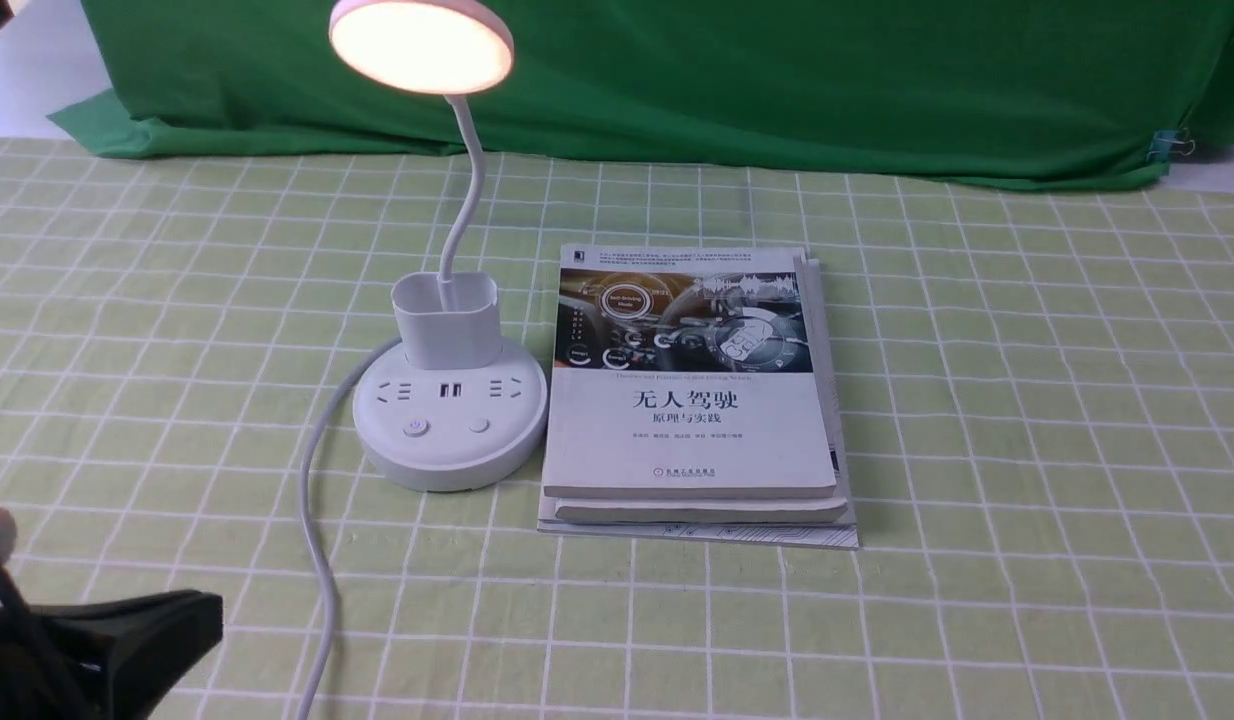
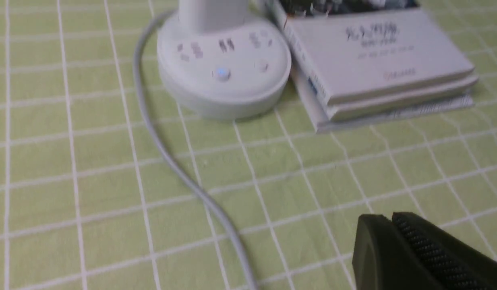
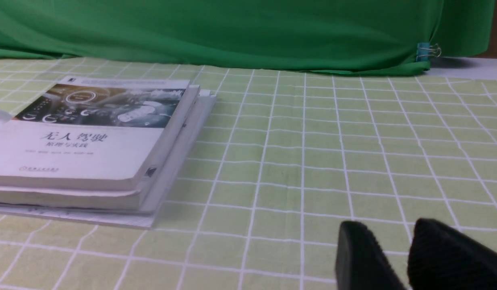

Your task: Turn on the table lamp on the green coffee tablecloth with your hand.

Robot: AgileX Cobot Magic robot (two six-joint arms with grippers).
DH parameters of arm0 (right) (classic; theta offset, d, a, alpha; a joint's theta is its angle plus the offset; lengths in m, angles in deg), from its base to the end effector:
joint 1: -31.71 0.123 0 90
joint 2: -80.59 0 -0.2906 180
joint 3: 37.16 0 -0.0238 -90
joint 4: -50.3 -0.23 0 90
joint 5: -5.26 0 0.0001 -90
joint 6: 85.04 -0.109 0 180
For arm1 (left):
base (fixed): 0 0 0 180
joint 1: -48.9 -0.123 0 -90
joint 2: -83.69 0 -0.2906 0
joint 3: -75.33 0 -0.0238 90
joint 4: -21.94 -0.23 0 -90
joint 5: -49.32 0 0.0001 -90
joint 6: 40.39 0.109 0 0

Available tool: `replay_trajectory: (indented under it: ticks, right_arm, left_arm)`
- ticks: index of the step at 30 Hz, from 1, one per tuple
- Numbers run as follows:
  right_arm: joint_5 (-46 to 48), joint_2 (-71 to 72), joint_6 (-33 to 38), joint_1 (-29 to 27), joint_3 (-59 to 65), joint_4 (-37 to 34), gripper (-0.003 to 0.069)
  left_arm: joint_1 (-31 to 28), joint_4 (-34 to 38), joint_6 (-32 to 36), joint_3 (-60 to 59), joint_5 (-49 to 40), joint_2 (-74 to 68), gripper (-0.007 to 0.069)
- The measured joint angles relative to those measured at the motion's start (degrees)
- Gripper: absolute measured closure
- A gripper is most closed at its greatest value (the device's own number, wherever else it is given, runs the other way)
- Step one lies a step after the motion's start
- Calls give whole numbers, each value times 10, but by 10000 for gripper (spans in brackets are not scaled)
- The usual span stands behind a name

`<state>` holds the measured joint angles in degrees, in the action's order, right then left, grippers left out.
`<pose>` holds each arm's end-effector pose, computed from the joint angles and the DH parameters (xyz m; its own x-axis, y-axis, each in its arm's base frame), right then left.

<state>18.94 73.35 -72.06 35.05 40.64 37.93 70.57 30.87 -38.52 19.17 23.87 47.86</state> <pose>0.0461 0.0082 0.1872 -0.1443 -0.0250 -0.9892 -0.1106 0.9938 -0.0090 0.0826 -0.0407 0.2592 -0.4677 0.0698 -0.8812 0.3752 0.9183 -0.1264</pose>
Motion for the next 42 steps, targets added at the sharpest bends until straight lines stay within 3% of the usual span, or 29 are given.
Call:
replay_trajectory:
  ticks: [7,13,21,25,29,38,42]
  right_arm:
    - [0,0,0,0,0,0,414]
    - [0,0,0,0,0,0,414]
    - [0,0,0,0,0,0,414]
    - [0,0,0,0,0,0,414]
    - [0,0,0,0,0,0,414]
    - [0,0,0,0,0,0,414]
    - [0,0,0,0,0,0,414]
  left_arm:
    - [0,-3,2,0,122,22,606]
    - [0,-8,2,0,145,22,606]
    - [0,-113,4,-2,169,22,606]
    - [0,-112,12,-4,216,41,606]
    - [-10,-113,32,-25,203,115,606]
    - [-139,-111,74,-187,95,279,606]
    - [-153,-102,76,-216,74,281,606]
